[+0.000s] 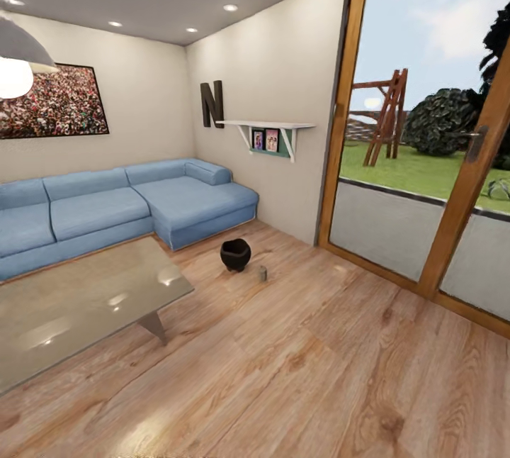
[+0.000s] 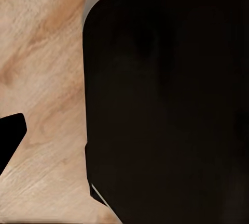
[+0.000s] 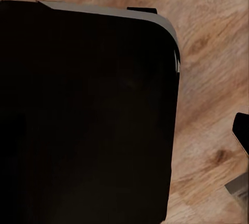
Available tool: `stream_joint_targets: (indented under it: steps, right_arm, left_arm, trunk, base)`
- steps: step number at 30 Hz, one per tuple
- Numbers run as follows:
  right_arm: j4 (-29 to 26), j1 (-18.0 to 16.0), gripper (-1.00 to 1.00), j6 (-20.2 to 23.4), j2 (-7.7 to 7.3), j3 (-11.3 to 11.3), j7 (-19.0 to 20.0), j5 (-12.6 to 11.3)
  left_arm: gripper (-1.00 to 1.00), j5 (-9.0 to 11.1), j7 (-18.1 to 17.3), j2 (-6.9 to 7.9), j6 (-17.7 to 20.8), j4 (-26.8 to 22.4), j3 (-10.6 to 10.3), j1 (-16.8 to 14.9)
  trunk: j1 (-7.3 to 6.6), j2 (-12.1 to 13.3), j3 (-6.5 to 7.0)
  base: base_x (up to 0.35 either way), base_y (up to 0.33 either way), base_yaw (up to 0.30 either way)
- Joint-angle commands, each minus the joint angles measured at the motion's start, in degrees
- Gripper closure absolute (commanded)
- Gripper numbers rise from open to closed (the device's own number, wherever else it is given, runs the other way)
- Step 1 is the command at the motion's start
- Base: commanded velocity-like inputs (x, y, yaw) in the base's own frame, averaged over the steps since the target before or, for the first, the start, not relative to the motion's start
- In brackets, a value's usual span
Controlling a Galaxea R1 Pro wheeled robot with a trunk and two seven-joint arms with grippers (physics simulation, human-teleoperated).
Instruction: Place each of the two pumpkins and all three candles from the living room inside a cabinet in the living room (use any cabinet), then make sure every cabinet is closed, and position the cauldron so it is next to a table in the living room.
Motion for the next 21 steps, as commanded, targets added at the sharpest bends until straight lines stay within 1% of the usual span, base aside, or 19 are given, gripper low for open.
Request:
stream_joint_targets:
  steps: [1, 3, 6, 19, 21]
  right_arm:
    - [0.0, 0.0, -1.0, -0.3, 0.0, 0.0, 0.0, 0.2]
    - [0.0, 0.0, -1.0, -0.4, 0.0, 0.0, 0.1, 0.2]
    - [0.0, 0.0, -1.0, -0.5, 0.0, 0.0, 0.4, 0.2]
    - [0.0, 0.0, -1.0, -0.6, 0.0, -0.1, 0.6, 0.2]
    - [0.0, 0.0, -1.0, -1.2, 0.0, -0.1, 0.6, 0.2]
  left_arm:
    - [-1.0, 0.1, 0.0, -0.01, -0.1, -0.1, 0.0, 0.0]
    - [-1.0, 0.0, 0.0, 0.01, -0.1, -0.1, 0.0, 0.0]
    - [-1.0, 0.0, 0.0, 0.02, -0.1, -0.1, 0.0, 0.0]
    - [-1.0, 0.1, 0.0, 0.02, -0.1, -0.1, 0.0, 0.0]
    - [-1.0, 0.0, 0.0, 0.02, -0.1, -0.1, 0.0, 0.0]
  trunk:
    - [0.0, 0.0, -0.04]
    - [0.0, 0.0, -0.04]
    - [0.0, 0.0, -0.04]
    - [0.0, 0.0, -0.04]
    - [0.0, 0.0, -0.04]
  base:
    - [0.0, 0.0, 0.272]
    - [0.0, 0.0, 0.252]
    - [0.0, 0.0, 0.121]
    - [0.0, 0.0, 0.014]
    - [0.0, 0.0, 0.146]
